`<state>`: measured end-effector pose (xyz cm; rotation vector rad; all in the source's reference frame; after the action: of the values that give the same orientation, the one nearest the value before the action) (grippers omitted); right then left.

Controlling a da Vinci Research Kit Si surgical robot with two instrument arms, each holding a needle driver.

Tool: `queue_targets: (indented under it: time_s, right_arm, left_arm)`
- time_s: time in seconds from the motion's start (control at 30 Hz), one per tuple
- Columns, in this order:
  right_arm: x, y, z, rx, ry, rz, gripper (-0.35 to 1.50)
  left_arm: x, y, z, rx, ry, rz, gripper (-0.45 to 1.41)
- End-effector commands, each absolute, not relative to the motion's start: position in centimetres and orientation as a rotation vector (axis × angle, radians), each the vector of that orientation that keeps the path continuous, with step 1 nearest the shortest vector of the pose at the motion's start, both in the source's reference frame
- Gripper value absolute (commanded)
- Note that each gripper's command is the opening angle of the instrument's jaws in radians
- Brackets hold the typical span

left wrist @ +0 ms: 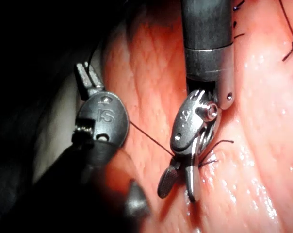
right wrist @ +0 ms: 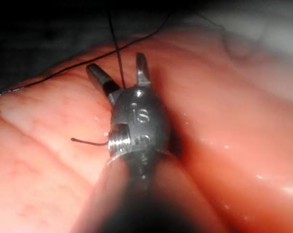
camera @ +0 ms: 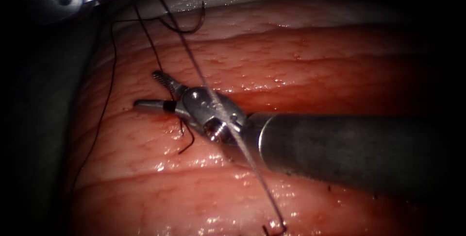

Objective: Wound Closure
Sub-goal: Snip the long suture end with the right end-effector.

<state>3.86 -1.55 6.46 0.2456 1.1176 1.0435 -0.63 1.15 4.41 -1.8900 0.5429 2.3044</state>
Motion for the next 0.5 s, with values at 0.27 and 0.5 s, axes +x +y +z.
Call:
queue_targets:
  time_s: [0.27,0.5]
  right_arm:
    - [3.99,-1.51,6.51,0.252,1.121,1.051,1.37]
    - [4.01,-1.49,6.51,0.256,1.129,1.035,-0.35]
  left_arm:
    - [-0.73,1.19,4.47,-1.908,0.536,2.301,-0.45]
    - [-0.72,1.14,4.46,-1.918,0.535,2.302,-0.45]
